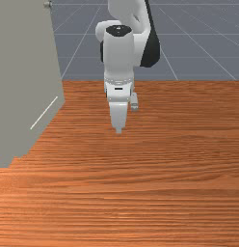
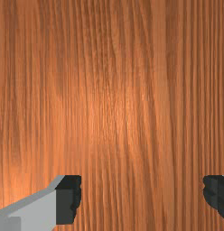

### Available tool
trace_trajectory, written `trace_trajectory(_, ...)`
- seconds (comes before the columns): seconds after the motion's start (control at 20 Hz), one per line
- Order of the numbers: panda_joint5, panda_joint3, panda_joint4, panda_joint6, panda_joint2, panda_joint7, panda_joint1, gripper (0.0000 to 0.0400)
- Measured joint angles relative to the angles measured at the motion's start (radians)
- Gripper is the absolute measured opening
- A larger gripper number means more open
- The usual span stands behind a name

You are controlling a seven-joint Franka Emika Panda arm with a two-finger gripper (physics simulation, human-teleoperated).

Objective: Open the cabinet door

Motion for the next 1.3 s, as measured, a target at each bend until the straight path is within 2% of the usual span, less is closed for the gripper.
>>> trace_trajectory(0.05,-0.017,-0.01,-0.005,-0.012,-0.001,0.008,0.004,0.0249)
trace_trajectory(0.1,-0.027,-0.019,-0.01,-0.02,0.001,0.012,0.002,0.0158)
trace_trajectory(0.15,-0.029,-0.028,-0.017,-0.028,-0.001,0.033,0.001,0.0253)
trace_trajectory(0.2,-0.03,-0.033,-0.02,-0.033,-0.003,0.045,0.0,0.0311)
trace_trajectory(0.3,-0.031,-0.037,-0.023,-0.038,-0.007,0.058,0.0,0.0367)
trace_trajectory(0.35,-0.024,-0.056,-0.118,-0.118,-0.107,0.295,0.022,0.0226)
trace_trajectory(0.4,-0.004,-0.067,-0.156,-0.187,-0.202,0.522,0.042,0.0139)
trace_trajectory(0.45,0.02,-0.077,-0.173,-0.23,-0.263,0.742,0.055,0.0085)
trace_trajectory(0.55,0.072,-0.094,-0.196,-0.268,-0.317,1.155,0.065,0.0032)
trace_trajectory(0.7,0.112,-0.106,-0.222,-0.278,-0.344,1.388,0.059,0.0007)
trace_trajectory(0.9,0.108,-0.104,-0.274,-0.278,-0.44,1.448,0.058,0.0001)
trace_trajectory(1.1,0.068,-0.093,-0.435,-0.274,-0.658,1.486,0.048,0.0)
trace_trajectory(1.3,0.02,-0.076,-0.636,-0.274,-0.971,1.522,0.014,0.0)
